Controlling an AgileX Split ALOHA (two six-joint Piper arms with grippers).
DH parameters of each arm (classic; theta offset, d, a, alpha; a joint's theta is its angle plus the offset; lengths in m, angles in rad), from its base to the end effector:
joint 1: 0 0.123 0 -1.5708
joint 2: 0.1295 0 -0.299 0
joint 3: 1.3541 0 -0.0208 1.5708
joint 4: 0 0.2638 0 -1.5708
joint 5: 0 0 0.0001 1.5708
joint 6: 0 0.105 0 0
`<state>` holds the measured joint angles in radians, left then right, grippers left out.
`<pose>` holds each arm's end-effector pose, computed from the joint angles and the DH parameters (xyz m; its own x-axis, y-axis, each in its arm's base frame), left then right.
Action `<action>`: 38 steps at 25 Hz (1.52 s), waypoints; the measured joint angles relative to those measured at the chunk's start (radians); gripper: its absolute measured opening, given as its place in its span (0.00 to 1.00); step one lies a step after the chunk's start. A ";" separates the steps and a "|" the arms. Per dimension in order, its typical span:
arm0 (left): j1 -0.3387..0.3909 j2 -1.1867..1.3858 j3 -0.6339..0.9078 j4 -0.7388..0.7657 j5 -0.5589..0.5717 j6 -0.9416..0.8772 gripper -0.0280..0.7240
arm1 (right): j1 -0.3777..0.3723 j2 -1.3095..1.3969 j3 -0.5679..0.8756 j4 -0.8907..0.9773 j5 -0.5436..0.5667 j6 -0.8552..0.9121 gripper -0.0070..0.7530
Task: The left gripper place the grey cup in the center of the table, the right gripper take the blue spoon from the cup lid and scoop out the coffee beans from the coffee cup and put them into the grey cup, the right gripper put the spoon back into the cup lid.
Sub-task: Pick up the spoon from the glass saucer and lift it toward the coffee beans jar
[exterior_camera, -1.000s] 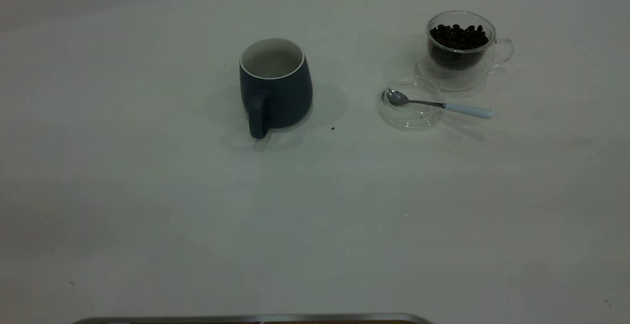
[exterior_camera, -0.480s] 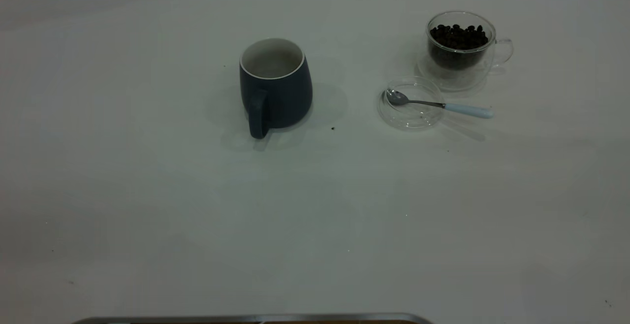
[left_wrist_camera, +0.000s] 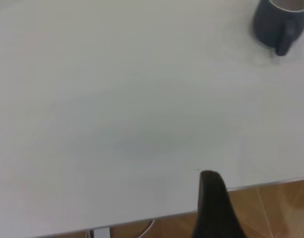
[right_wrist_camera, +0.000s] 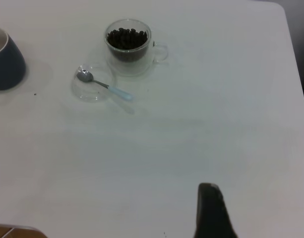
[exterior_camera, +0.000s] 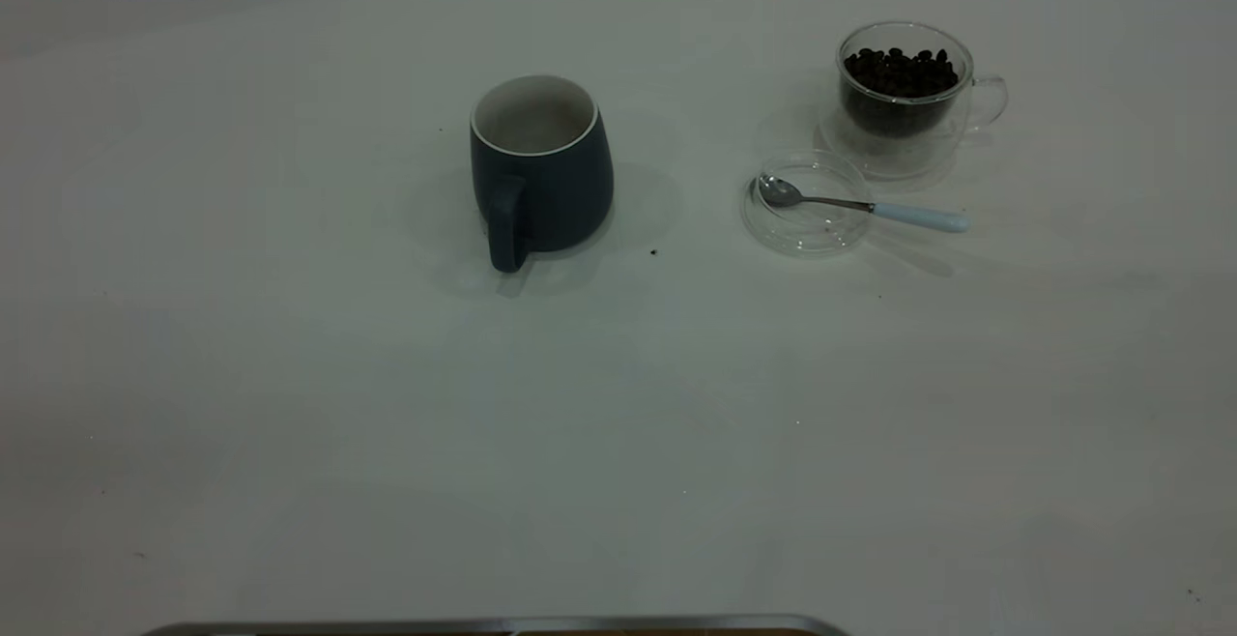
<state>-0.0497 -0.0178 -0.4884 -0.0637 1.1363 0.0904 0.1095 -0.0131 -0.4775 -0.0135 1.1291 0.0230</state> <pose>-0.0006 -0.0060 0.2669 -0.5080 0.0888 -0.8568 0.1315 0.9910 0.0247 0.0022 -0.0011 0.2642 -0.5223 -0.0401 -0.8518 -0.0900 0.9959 0.0083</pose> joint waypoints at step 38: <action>0.003 0.000 0.000 0.000 0.000 -0.004 0.75 | 0.000 1.156 -0.259 0.458 -0.405 -0.041 0.83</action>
<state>-0.0463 -0.0178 -0.4884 -0.0637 1.1363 0.0865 0.1095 1.1429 -0.7361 0.4447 0.7239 -0.0181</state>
